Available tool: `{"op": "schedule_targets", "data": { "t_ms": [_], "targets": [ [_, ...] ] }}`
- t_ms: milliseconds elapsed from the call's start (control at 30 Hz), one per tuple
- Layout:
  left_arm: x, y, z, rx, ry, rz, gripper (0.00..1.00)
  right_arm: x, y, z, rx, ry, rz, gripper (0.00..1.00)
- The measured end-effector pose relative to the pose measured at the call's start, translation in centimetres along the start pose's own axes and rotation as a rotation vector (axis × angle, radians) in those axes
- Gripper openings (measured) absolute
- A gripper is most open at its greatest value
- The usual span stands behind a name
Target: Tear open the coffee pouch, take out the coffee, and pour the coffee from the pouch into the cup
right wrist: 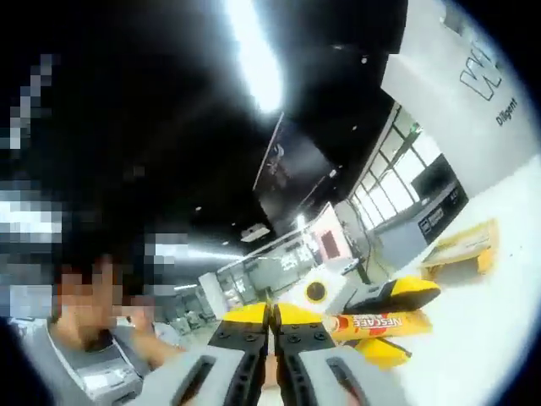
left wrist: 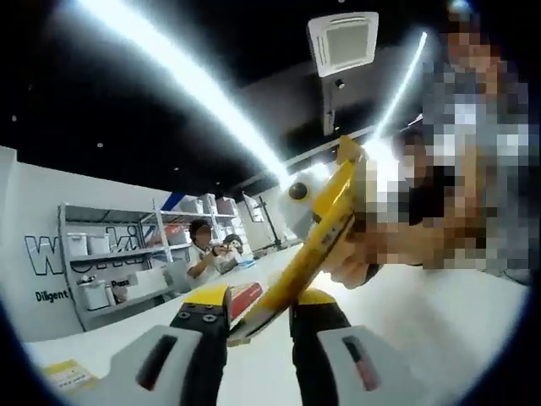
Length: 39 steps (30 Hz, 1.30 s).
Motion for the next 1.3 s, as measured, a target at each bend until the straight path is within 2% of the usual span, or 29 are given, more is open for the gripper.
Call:
{"op": "schedule_targets", "data": {
  "t_ms": [67,200,267,300,333,400,433,467,500,567,600,700,733,800,867,1000,1033,1067,1100,1233,1300],
  "targets": [
    [0.0,0.0,0.1,0.001,-0.005,0.005,0.30,0.4,-0.1,0.1,-0.015,0.004,0.010,0.02],
    [-1.2,-0.4,0.1,0.000,0.050,0.131,0.32,1.3,-1.8,0.7,-0.065,0.047,0.178,0.02],
    [-2.0,-1.0,-0.1,-0.034,0.091,0.161,0.37,1.8,-2.7,1.3,-0.090,0.070,0.248,0.02],
    [-2.3,-1.3,-0.1,-0.043,0.106,0.174,0.40,2.0,-3.2,1.7,-0.093,0.106,0.317,0.02],
    [-2.7,-1.6,-0.2,-0.055,0.126,0.191,0.40,1.9,-3.5,2.0,-0.078,0.137,0.374,0.02],
    [-3.2,-2.1,-0.2,-0.065,0.156,0.228,0.38,1.7,-4.2,2.5,-0.073,0.171,0.436,0.02],
    [-3.4,-2.1,-0.2,-0.061,0.165,0.236,0.36,1.6,-4.1,2.6,-0.036,0.191,0.493,0.03],
    [-3.6,-2.1,-0.2,-0.052,0.176,0.241,0.32,1.8,-4.1,2.5,-0.024,0.161,0.506,0.03],
    [-3.7,-2.0,-0.1,-0.045,0.185,0.244,0.28,1.8,-4.3,2.5,-0.039,0.164,0.534,0.03],
    [-3.8,-2.0,0.0,-0.042,0.195,0.253,0.25,1.5,-4.1,2.4,-0.013,0.173,0.550,0.03],
    [-3.9,-2.0,0.0,-0.042,0.207,0.269,0.25,1.1,-4.1,2.4,0.003,0.200,0.592,0.03],
    [-3.7,-1.5,-0.3,-0.033,0.225,0.292,0.26,0.8,-4.0,2.4,0.013,0.213,0.611,0.03],
    [-3.7,-1.3,-0.4,-0.027,0.229,0.295,0.29,0.7,-4.1,2.5,0.007,0.211,0.612,0.03],
    [-3.6,-0.9,-0.8,-0.021,0.204,0.284,0.43,1.1,-4.1,2.5,-0.025,0.154,0.578,0.03],
    [-3.5,-0.8,-0.9,-0.018,0.206,0.289,0.47,0.9,-4.2,2.9,-0.055,0.135,0.552,0.03],
    [-3.5,-0.7,-1.0,-0.011,0.224,0.286,0.37,0.3,-4.5,3.5,-0.081,0.124,0.509,0.03],
    [-3.4,-0.6,-1.0,-0.008,0.228,0.282,0.30,0.3,-4.5,3.5,-0.079,0.135,0.511,0.03],
    [-3.5,-0.4,-0.9,0.008,0.239,0.280,0.16,0.3,-4.3,3.5,-0.067,0.146,0.518,0.03],
    [-3.6,-0.2,-0.8,0.018,0.249,0.277,0.11,0.3,-4.4,3.5,-0.064,0.152,0.525,0.03],
    [-3.4,0.0,-0.9,0.031,0.248,0.289,0.11,0.0,-4.3,3.6,-0.041,0.185,0.566,0.04],
    [-3.3,0.1,-0.8,0.035,0.240,0.300,0.10,-0.1,-4.3,3.7,-0.037,0.204,0.614,0.05]
  ]
}}
Point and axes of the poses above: the point that each gripper's makers call its tool centre point, and the gripper's own axes: z roughly backward along the fingers, x roughly to its left, y roughly out of its underside, the point moved 5 cm from there along z, roughly backward along the fingers, and after that the axes turned 4 degrees about -y, right-handed, at the moved point
